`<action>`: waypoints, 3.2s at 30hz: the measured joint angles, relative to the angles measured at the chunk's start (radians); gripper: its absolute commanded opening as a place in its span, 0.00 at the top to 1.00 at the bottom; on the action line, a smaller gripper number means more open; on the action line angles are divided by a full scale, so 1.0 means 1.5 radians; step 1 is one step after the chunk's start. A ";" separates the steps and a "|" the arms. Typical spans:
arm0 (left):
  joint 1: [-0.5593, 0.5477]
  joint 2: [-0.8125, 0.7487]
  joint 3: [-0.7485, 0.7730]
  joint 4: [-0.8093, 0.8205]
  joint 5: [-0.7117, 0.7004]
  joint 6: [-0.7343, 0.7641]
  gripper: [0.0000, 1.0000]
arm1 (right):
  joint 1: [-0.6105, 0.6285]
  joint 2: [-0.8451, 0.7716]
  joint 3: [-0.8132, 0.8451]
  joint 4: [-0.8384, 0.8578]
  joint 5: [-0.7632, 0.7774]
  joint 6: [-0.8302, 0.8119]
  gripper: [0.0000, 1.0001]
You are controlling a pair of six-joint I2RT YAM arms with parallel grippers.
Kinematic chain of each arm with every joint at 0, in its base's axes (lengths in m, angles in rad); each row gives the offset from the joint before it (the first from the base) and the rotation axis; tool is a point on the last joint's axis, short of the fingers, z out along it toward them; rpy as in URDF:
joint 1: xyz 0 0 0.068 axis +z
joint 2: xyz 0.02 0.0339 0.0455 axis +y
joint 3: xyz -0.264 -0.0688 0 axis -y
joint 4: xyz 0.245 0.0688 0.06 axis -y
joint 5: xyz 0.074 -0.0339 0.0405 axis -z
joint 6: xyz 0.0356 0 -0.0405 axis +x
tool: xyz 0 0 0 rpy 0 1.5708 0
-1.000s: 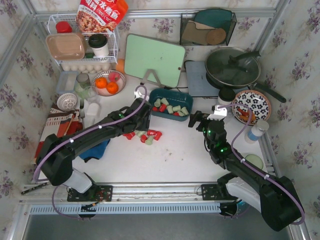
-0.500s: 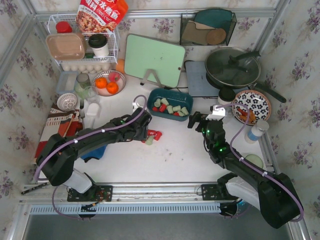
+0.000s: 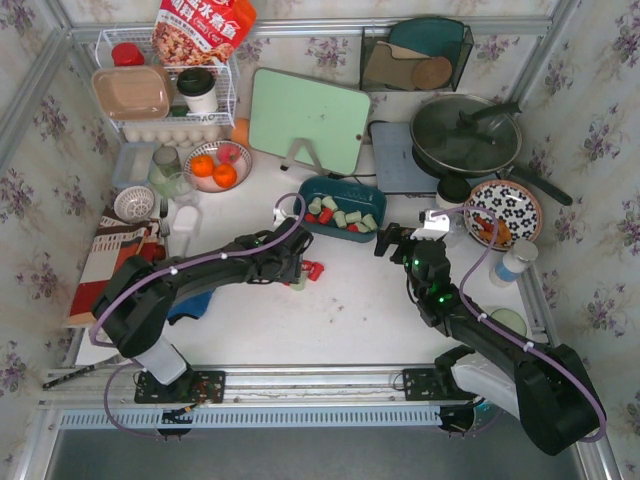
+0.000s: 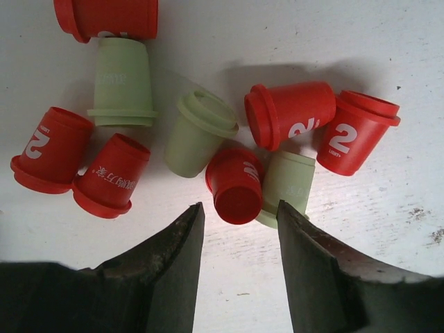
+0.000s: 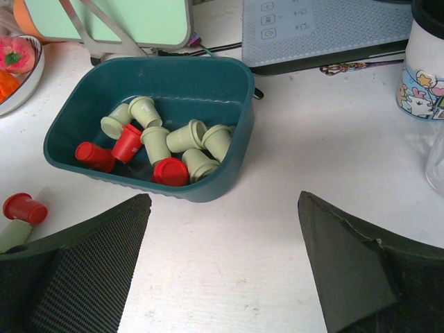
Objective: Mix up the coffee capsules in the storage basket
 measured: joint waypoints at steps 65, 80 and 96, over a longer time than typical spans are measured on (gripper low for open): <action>0.072 0.056 0.253 0.121 -0.005 0.097 0.40 | 0.000 0.040 0.012 0.007 -0.057 0.003 0.08; 0.072 -0.357 0.076 -0.131 -0.026 0.122 0.37 | 0.001 0.062 0.020 0.003 -0.052 -0.008 0.11; 0.072 -0.841 -0.159 -0.264 -0.094 0.226 0.03 | 0.134 0.104 0.059 -0.013 -0.016 -0.057 0.12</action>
